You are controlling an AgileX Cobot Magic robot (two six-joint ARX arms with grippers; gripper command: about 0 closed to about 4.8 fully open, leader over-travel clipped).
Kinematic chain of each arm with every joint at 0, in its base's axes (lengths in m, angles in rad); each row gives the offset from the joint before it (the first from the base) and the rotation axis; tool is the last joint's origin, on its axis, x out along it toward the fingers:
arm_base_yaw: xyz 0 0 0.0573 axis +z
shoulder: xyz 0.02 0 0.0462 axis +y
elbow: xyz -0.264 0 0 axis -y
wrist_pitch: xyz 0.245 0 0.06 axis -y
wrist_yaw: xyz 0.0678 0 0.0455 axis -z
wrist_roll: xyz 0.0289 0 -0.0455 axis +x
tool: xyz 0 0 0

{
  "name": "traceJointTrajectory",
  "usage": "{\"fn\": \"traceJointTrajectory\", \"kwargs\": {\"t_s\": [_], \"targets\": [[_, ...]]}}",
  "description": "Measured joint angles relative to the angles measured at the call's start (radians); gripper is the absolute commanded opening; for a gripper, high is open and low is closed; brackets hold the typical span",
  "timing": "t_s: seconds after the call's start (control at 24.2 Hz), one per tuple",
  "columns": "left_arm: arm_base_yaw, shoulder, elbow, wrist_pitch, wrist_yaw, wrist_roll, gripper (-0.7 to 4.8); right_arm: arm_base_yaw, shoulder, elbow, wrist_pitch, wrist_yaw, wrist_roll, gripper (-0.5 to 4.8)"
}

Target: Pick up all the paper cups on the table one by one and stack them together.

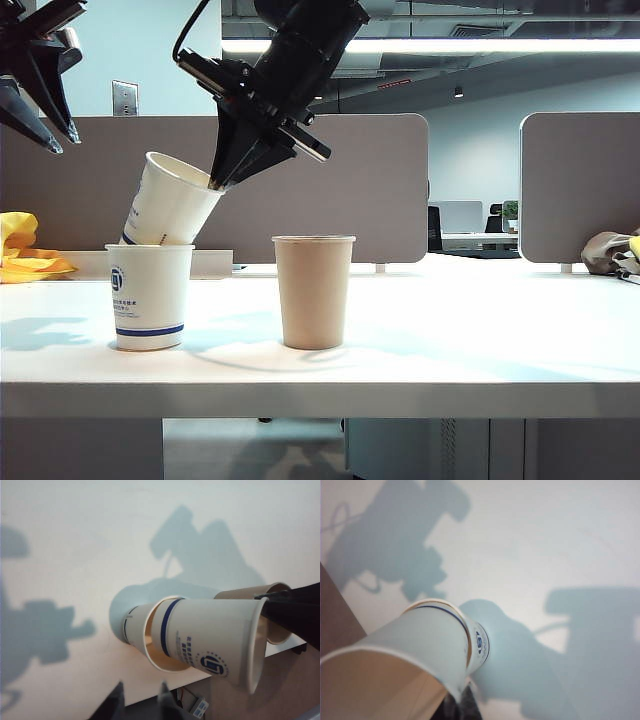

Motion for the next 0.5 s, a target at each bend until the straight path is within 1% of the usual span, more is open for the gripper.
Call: {"fn": "traceJointTrajectory", "kwargs": {"t_s": [0.08, 0.12, 0.17, 0.25, 0.29, 0.41, 0.5], "targets": [[0.0, 0.0, 0.0, 0.0, 0.0, 0.0, 0.89, -0.001, 0.0, 0.0, 0.0, 0.0, 0.0, 0.09], [0.0, 0.0, 0.0, 0.0, 0.0, 0.0, 0.89, -0.002, 0.0, 0.0, 0.0, 0.0, 0.0, 0.3], [0.0, 0.0, 0.0, 0.0, 0.0, 0.0, 0.89, -0.002, 0.0, 0.0, 0.0, 0.0, 0.0, 0.66], [0.0, 0.0, 0.0, 0.0, 0.0, 0.0, 0.89, -0.002, 0.0, 0.001, 0.0, 0.0, 0.0, 0.68], [0.0, 0.0, 0.0, 0.0, 0.0, 0.0, 0.89, -0.002, 0.0, 0.001, -0.001, 0.0, 0.0, 0.78], [0.0, 0.0, 0.0, 0.0, 0.0, 0.0, 0.89, -0.002, 0.0, 0.001, 0.0, 0.0, 0.0, 1.49], [0.0, 0.0, 0.0, 0.0, 0.0, 0.0, 0.89, -0.002, 0.0, 0.005, 0.0, 0.0, 0.0, 1.49]]}}
